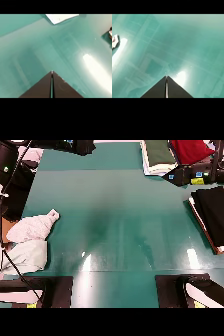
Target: Fold the shirts.
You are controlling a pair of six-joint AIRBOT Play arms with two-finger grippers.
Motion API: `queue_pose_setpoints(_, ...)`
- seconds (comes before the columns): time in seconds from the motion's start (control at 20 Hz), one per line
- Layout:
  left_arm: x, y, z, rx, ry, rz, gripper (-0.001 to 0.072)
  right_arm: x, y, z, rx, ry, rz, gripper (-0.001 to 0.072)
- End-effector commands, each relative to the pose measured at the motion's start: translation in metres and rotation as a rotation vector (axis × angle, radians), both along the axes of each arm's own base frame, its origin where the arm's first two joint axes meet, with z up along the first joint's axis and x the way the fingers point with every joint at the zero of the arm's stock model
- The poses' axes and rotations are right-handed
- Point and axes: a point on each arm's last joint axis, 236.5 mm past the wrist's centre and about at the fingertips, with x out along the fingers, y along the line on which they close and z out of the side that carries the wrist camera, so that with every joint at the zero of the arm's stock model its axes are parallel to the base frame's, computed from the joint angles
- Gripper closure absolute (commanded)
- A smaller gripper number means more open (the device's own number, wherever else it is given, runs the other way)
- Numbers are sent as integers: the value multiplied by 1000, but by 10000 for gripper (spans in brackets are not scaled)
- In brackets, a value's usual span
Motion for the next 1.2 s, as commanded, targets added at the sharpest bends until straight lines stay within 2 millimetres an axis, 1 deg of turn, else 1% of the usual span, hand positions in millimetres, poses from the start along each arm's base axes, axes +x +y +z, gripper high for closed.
queue_pose_setpoints(0.0,5,0,8,-20,-31,12,683,0,1,0,1,1,1,696)
queue_pose_setpoints(0.2,8,0,13,-34,-52,21,683,0,1,0,1,1,1,696)
queue_pose_setpoints(0.55,8,-1,14,-43,-47,23,683,0,1,0,1,2,2,696)
queue_pose_setpoints(0.65,7,-5,19,-75,-52,15,684,-1,1,-1,0,4,3,696)
queue_pose_setpoints(0.7,9,-5,23,-83,-66,21,683,-1,1,-1,0,6,5,696)
queue_pose_setpoints(0.75,8,3,16,-41,-53,24,684,-2,1,-1,-1,8,6,696)
queue_pose_setpoints(0.8,3,20,2,35,-10,36,683,-2,1,-1,-2,8,6,696)
queue_pose_setpoints(0.85,-2,47,-14,126,48,68,684,-2,1,-2,-2,9,7,696)
queue_pose_setpoints(0.95,-14,105,-37,236,164,150,684,-4,1,-3,-5,17,12,696)
queue_pose_setpoints(1.05,-29,160,-52,275,250,245,684,-5,2,-4,-6,22,16,696)
queue_pose_setpoints(1.15,-48,213,-75,312,319,359,684,-5,2,-4,-6,22,16,696)
